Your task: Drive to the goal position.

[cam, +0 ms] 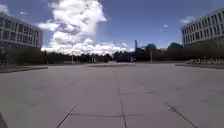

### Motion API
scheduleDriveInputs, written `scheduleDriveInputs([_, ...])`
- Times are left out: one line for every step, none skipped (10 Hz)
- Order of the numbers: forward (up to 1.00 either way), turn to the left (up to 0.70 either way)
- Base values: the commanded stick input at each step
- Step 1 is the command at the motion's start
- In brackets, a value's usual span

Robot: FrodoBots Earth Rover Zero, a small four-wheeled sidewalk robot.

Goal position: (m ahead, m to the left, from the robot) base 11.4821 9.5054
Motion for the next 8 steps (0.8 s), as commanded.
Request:
scheduleDriveInputs([0.7,0.0])
scheduleDriveInputs([0.7,0.0])
scheduleDriveInputs([0.7,0.0])
scheduleDriveInputs([0.7,0.0])
scheduleDriveInputs([0.7,0.0])
scheduleDriveInputs([0.7,0.0])
scheduleDriveInputs([0.7,0.0])
scheduleDriveInputs([0.7,0.0])
